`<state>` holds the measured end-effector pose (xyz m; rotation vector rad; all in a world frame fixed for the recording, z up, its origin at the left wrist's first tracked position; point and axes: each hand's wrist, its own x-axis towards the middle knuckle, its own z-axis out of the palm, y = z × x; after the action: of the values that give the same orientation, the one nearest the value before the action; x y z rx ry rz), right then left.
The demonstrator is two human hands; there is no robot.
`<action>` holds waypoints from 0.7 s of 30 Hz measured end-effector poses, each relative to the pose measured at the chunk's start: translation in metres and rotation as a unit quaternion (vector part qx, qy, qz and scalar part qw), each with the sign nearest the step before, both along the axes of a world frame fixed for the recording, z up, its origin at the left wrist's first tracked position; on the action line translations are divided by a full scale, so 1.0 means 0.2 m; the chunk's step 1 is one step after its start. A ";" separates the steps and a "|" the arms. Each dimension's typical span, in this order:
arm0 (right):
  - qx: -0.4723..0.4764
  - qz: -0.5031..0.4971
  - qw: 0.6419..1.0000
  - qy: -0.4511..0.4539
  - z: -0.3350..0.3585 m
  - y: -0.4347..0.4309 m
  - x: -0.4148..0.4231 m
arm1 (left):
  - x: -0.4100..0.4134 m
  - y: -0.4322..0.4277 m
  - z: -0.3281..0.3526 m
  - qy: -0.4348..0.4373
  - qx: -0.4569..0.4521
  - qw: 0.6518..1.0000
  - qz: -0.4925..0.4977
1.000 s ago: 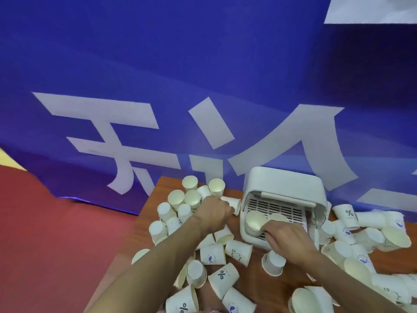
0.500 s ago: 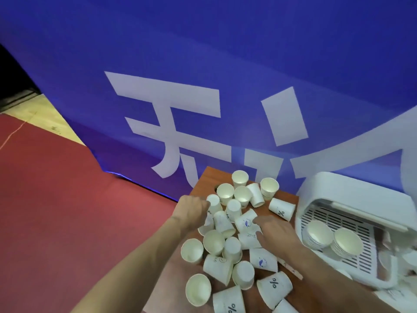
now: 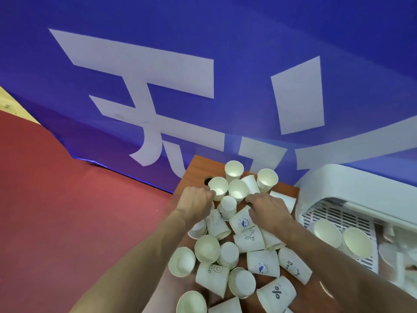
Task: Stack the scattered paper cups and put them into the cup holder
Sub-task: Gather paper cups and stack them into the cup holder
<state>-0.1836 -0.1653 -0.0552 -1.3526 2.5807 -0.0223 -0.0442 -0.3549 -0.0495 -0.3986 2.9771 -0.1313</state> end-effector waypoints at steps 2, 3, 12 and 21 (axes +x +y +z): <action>0.005 0.002 1.000 0.011 -0.02 -0.02 -0.03 | -0.05 0.00 -0.03 -0.006 0.004 1.000 -0.002; 0.009 0.004 1.000 0.019 -0.03 -0.03 -0.05 | -0.08 0.00 -0.05 -0.007 0.005 1.000 -0.001; 0.021 0.049 0.996 0.076 -0.11 -0.14 -0.14 | -0.23 -0.04 -0.14 -0.052 -0.017 0.998 -0.032; 0.040 0.058 0.995 0.064 -0.19 -0.23 -0.16 | -0.29 -0.07 -0.15 -0.076 -0.033 0.995 -0.057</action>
<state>-0.2150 -0.2122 -0.0922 -1.5166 2.5691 0.1918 -0.1022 -0.3681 -0.0798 -0.2155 2.8504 -0.2601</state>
